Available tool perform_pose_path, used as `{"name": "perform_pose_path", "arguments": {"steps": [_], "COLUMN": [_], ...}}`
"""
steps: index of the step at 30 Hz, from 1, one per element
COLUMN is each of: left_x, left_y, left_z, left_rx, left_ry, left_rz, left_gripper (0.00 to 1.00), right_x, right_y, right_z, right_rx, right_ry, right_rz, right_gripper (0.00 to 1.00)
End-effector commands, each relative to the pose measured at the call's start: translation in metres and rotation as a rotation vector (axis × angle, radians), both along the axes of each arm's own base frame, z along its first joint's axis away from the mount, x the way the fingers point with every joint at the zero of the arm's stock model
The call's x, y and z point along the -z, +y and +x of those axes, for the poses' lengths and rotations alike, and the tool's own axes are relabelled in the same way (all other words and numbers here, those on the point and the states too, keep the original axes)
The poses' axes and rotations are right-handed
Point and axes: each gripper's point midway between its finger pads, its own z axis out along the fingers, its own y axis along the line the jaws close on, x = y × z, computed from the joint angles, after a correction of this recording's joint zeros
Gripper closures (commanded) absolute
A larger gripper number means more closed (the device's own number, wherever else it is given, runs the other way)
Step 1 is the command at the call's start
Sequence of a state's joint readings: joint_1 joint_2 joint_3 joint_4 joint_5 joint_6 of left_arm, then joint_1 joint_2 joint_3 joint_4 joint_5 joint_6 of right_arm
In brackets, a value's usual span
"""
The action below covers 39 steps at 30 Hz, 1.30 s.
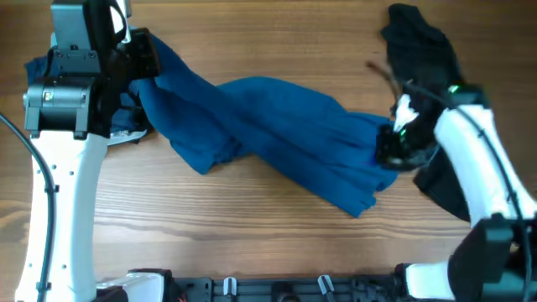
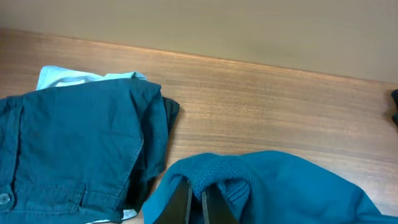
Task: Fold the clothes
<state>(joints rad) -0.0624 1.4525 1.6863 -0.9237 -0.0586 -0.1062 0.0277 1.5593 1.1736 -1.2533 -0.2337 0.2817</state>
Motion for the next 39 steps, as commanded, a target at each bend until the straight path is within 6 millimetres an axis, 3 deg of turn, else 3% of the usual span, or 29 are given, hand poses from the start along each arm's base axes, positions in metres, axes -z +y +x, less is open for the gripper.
{"name": "perform_pose_path", "arguments": {"steps": [1, 3, 5, 9, 15, 17, 22, 24, 27, 30, 32, 35, 37, 38, 39], "left_x": [-0.010, -0.010, -0.010, -0.010, -0.010, -0.009, -0.007, -0.007, -0.007, -0.008, -0.018, -0.052, -0.085, -0.102, -0.118], "left_y": [0.005, 0.005, 0.005, 0.005, 0.005, 0.005, 0.006, 0.006, 0.006, 0.006, 0.006, 0.015, 0.020, 0.020, 0.021], "left_z": [0.002, 0.002, 0.002, 0.002, 0.002, 0.002, 0.000, 0.000, 0.000, 0.000, -0.001, -0.013, -0.031, -0.042, -0.054], "left_rx": [-0.006, -0.006, -0.008, -0.008, -0.008, -0.008, -0.008, -0.008, -0.008, -0.008, -0.004, -0.047, -0.055, -0.041, -0.033], "left_ry": [-0.027, -0.028, -0.028, -0.028, -0.027, -0.023, -0.013, -0.013, -0.013, -0.015, -0.050, -0.159, -0.262, -0.314, -0.364], "left_rz": [0.022, 0.021, 0.019, 0.019, 0.019, 0.019, 0.020, 0.020, 0.020, 0.022, 0.025, 0.048, 0.072, 0.095, 0.109], "left_gripper": [0.96, 0.96, 0.96, 0.96, 0.96, 0.96, 0.96, 0.96, 0.96, 0.96, 0.96, 0.96, 0.96, 0.96, 0.96], "right_x": [0.003, 0.016, 0.041, 0.080, 0.082, 0.083, 0.108, 0.112, 0.105, 0.071, 0.031, -0.049, -0.122, -0.164, -0.193], "right_y": [0.018, 0.029, 0.036, 0.021, 0.005, 0.006, 0.008, 0.010, 0.012, 0.018, 0.017, 0.003, -0.021, -0.036, -0.047], "right_z": [-0.037, -0.049, -0.060, -0.068, -0.057, -0.050, -0.052, -0.051, -0.039, -0.005, 0.023, 0.069, 0.096, 0.105, 0.109], "right_rx": [0.087, 0.089, 0.094, 0.188, 0.293, 0.300, 0.308, 0.307, 0.296, 0.208, 0.160, 0.121, 0.124, 0.144, 0.153], "right_ry": [-0.041, -0.103, -0.124, -0.104, -0.147, -0.165, -0.079, -0.071, -0.108, -0.201, -0.274, -0.432, -0.580, -0.667, -0.732], "right_rz": [-0.029, -0.012, -0.005, -0.087, -0.180, -0.172, -0.195, -0.190, -0.177, -0.161, -0.152, -0.144, -0.154, -0.165, -0.175], "right_gripper": [0.68, 0.61, 0.54, 0.54, 0.53, 0.49, 0.49, 0.74, 0.96, 0.96, 0.96, 0.96, 0.96, 0.96, 0.96]}}
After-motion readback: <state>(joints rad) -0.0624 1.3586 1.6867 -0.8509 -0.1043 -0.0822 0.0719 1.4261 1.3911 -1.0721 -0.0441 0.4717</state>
